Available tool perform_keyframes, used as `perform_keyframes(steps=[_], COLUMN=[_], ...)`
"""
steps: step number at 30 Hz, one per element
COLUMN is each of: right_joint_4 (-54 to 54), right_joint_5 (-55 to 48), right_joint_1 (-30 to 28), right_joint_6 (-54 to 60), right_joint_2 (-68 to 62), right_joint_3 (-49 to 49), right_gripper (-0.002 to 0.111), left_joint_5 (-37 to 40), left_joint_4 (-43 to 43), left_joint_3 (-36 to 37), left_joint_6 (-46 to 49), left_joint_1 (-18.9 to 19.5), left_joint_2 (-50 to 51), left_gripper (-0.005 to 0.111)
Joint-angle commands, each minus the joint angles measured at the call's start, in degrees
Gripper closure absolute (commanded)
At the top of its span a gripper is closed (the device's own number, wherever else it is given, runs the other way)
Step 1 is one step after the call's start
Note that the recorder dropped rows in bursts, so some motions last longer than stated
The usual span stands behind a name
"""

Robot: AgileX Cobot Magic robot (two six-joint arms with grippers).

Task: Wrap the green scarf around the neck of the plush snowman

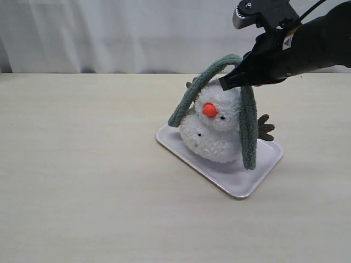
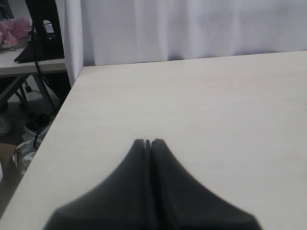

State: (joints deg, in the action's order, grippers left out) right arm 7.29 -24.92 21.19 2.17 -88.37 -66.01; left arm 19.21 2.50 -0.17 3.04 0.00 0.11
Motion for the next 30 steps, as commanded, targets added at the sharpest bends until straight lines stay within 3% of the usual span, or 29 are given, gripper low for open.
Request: perform_keyframes(steps=[1, 10, 22, 27, 30], right_joint_4=[1.2, 2.4, 16.5, 15.6, 14.6], right_joint_5=[2.8, 2.4, -2.0, -2.4, -2.4], right_joint_1=[-0.3, -0.3, -0.5, -0.5, -0.4], right_joint_6=[0.4, 0.4, -13.7, -13.8, -13.8], right_joint_2=[-1.0, -4.4, -4.4, -4.5, -5.0], right_joint_3=[0.1, 0.1, 0.1, 0.1, 0.1], right_gripper=[0.104, 0.104, 0.104, 0.104, 0.096], left_joint_5=[-0.7, -0.7, -0.7, -0.7, -0.6], left_joint_4=[-0.1, -0.1, -0.1, -0.1, -0.1], left_joint_3=[0.2, 0.2, 0.2, 0.2, 0.2], left_joint_6=[-0.1, -0.1, -0.1, -0.1, -0.1], left_joint_1=[-0.1, -0.1, -0.1, -0.1, -0.1], left_joint_2=[-0.1, -0.1, -0.1, -0.1, -0.1], left_gripper=[0.107, 0.107, 0.107, 0.107, 0.107])
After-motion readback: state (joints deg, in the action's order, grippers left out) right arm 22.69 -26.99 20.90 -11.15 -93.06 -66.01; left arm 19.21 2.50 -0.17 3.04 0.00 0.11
